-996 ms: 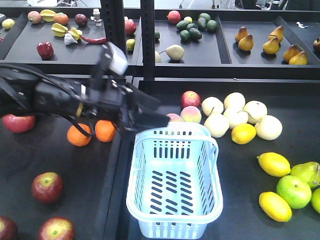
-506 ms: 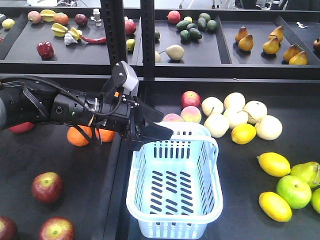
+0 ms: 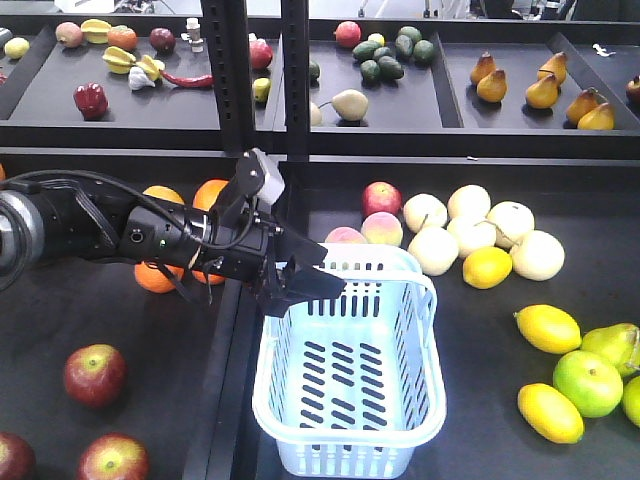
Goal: Pick three apples into basket with both arms
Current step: 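Reach the left gripper over the basket handle, then close the left gripper on the basket handle and lift the basket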
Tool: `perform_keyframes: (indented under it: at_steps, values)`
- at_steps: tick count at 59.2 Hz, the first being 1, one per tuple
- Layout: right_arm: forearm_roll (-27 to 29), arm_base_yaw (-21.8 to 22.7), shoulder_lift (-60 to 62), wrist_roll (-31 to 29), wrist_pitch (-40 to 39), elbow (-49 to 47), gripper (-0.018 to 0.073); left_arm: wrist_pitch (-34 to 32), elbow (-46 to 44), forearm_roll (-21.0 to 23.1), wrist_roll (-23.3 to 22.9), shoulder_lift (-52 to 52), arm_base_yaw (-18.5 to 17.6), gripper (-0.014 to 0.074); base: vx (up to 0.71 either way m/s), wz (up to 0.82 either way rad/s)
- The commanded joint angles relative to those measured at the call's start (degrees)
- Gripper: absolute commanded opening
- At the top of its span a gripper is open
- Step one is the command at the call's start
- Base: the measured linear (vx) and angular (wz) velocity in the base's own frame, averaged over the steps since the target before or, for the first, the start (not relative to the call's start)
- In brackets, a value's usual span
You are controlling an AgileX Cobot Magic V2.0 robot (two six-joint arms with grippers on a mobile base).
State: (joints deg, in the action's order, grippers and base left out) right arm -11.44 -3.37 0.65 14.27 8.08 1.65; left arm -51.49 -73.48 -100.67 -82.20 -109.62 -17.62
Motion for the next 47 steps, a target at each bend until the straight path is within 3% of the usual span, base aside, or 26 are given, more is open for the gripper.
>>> perform_keyframes:
  at_steps: [1, 19, 26, 37, 47]
  values:
    - [-0.4, 0.1, 0.7, -0.1, -4.3, 0.7, -0.0006, -0.5, -1.6, -1.3, 0.9, 2.0, -0.3, 0.0461, 0.00, 0.00]
    - [-0.4, 0.1, 0.7, -0.1, -4.3, 0.7, -0.0006, 0.5, -1.6, -1.3, 0.9, 1.1, -0.3, 0.0434, 0.00, 0.00]
    - [-0.4, 0.1, 0.7, -0.1, -4.3, 0.7, -0.0006, 0.4, -1.6, -1.3, 0.9, 1.1, -0.3, 0.0307, 0.00, 0.00]
    - [-0.4, 0.1, 0.7, -0.1, -4.3, 0.7, -0.0006, -0.2, -1.6, -1.3, 0.7, 1.1, -0.3, -0.0003, 0.00, 0.00]
    - [-0.4, 0.1, 0.7, -0.1, -4.3, 0.7, -0.0006, -4.1, -1.6, -1.0, 0.6, 2.5, -0.3, -0.0008, 0.00, 0.00]
